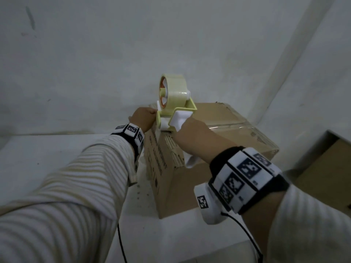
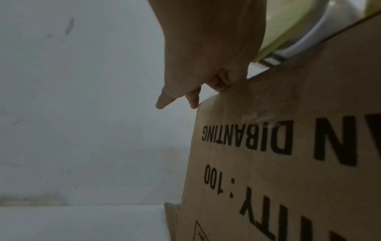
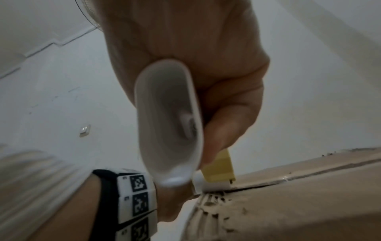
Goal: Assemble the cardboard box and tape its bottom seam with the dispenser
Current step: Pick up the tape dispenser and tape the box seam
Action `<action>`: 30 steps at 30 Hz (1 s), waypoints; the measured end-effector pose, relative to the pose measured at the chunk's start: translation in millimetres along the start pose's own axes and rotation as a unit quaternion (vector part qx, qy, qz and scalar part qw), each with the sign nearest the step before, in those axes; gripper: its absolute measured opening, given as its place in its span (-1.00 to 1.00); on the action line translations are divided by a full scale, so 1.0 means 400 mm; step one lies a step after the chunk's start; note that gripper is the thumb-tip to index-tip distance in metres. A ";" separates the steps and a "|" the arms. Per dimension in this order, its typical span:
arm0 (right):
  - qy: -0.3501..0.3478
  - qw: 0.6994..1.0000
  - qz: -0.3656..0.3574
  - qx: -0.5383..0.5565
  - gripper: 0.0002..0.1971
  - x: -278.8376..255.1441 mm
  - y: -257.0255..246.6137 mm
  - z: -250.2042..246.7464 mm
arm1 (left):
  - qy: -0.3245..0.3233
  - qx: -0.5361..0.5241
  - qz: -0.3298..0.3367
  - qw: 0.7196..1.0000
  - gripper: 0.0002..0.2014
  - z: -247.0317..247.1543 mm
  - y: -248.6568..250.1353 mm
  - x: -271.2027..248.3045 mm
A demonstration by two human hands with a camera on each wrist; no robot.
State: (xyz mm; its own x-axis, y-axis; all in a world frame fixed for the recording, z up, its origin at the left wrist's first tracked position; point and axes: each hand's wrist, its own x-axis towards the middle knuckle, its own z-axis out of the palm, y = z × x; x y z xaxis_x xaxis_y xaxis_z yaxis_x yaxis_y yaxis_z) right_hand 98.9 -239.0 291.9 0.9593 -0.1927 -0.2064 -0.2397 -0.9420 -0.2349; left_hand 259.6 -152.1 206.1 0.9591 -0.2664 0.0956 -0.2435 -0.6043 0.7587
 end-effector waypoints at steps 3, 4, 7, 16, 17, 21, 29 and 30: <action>-0.009 1.000 -0.015 -0.003 -0.68 -0.071 0.020 0.008 | 0.006 0.066 -0.029 0.997 -0.53 0.001 0.013 -0.008; -0.025 0.998 -0.026 -0.050 -0.64 -0.102 0.029 0.011 | 0.004 0.100 -0.029 0.995 -0.51 0.000 0.020 -0.016; -0.043 0.991 -0.039 -0.124 -0.36 -0.158 0.042 0.023 | -0.013 0.167 -0.045 0.985 -0.58 0.001 0.053 -0.045; 0.022 0.999 -0.015 0.025 -0.64 -0.199 0.057 0.049 | -0.041 -0.016 0.006 0.999 -0.62 0.029 0.014 -0.207; 0.031 0.999 -0.015 0.035 -0.67 -0.208 0.059 0.052 | -0.055 0.028 0.023 0.998 -0.59 0.033 0.010 -0.216; 0.019 1.000 -0.013 0.009 -0.83 -0.252 0.065 0.078 | -0.038 0.120 -0.012 0.992 -0.42 0.043 0.020 -0.228; 0.019 1.000 -0.010 -0.019 -0.81 -0.385 0.109 0.091 | -0.052 0.229 -0.043 0.971 -0.54 0.029 0.057 -0.257; 0.018 1.000 -0.006 -0.015 -0.69 -0.395 0.107 0.094 | -0.044 0.217 -0.053 0.974 -0.55 0.030 0.067 -0.266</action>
State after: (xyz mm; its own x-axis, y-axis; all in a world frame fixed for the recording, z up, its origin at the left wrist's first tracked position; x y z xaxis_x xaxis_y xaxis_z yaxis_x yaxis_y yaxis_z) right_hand -68.7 -238.4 278.6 0.9667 -0.1912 -0.1702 -0.2250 -0.9517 -0.2088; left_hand 149.3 -149.0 208.3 0.9705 -0.2380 -0.0390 -0.2007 -0.8868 0.4164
